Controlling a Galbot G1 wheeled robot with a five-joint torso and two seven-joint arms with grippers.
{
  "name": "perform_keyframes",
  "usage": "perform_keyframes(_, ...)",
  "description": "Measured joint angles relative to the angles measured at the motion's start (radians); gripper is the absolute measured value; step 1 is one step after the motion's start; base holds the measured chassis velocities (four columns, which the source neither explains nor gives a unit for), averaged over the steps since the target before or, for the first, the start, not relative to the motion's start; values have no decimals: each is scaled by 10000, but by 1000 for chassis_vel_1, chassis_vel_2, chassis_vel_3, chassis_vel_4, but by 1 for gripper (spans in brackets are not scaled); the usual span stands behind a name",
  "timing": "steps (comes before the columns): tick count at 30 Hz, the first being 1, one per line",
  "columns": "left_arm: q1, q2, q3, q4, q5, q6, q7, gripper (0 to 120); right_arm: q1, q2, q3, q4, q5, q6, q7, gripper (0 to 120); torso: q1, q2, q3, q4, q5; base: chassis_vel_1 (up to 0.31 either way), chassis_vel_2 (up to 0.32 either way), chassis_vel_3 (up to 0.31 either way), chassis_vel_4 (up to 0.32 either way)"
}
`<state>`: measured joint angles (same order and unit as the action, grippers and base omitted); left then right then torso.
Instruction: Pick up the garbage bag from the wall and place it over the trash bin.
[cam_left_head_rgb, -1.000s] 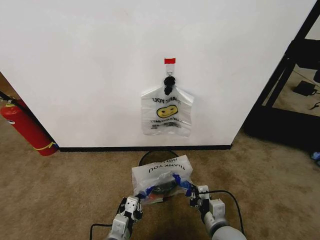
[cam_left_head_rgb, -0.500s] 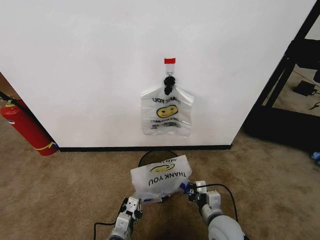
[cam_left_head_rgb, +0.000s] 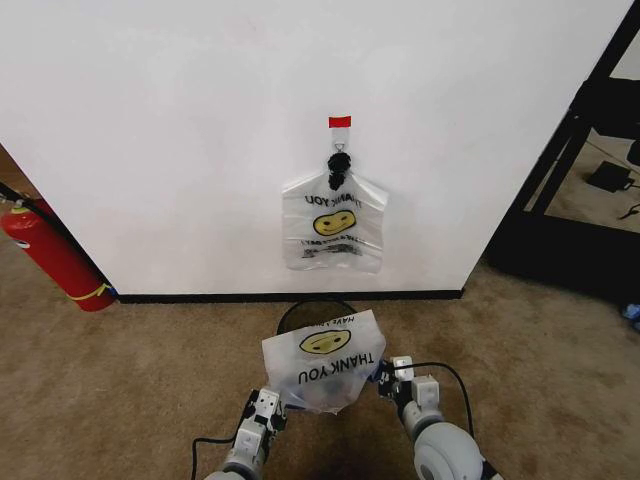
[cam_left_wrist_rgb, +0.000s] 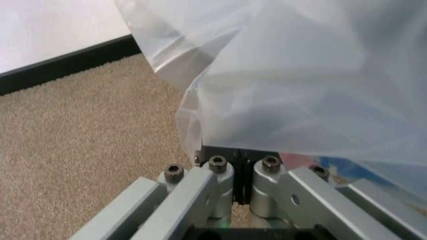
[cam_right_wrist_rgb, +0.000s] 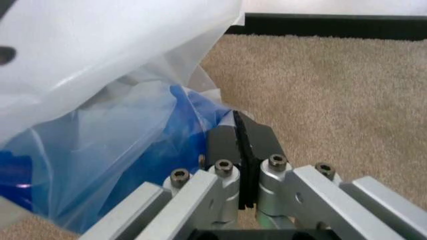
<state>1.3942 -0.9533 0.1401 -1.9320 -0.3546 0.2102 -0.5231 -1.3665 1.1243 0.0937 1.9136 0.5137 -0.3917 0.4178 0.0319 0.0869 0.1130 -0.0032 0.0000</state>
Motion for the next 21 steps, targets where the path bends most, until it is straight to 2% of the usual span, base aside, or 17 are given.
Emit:
perform_keyframes(3,163,99,-42,-272,75,-7,35,1,-76,-19,18,122,-57,16,-36,0,0,0,0,0,0,0,0,0,0)
perform_keyframes(5,318,223,-97,-518,229,-6,57,11,-166,-70,49,258,-144,20,-40,0,0,0,-1,0,-1,0,0,0,0)
perform_keyframes(8,437,292,-144,-731,369,0,67,18,-241,-115,92,388,-224,33,-39,0,0,0,-1,1,0,0,0,0,0)
perform_keyframes(11,614,395,-185,-1069,472,93,71,32,-392,-207,146,618,-384,37,-35,0,0,0,-1,0,0,0,0,0,0)
perform_keyframes(13,772,492,-187,-1298,578,127,73,40,-509,-269,185,753,-562,52,-23,8,0,0,-1,0,0,0,0,0,0)
perform_keyframes(14,772,492,-187,-1298,578,127,73,40,-509,-269,185,753,-562,52,-23,8,0,0,-1,0,0,0,0,0,0)
perform_keyframes(20,1104,1074,-225,-2117,994,118,167,67,-914,-526,382,1399,-655,66,23,33,-1,0,-1,0,0,0,0,0,0)
perform_keyframes(21,1104,1074,-225,-2117,994,118,167,67,-914,-526,382,1399,-655,66,23,33,-1,0,-1,0,0,0,0,0,0)
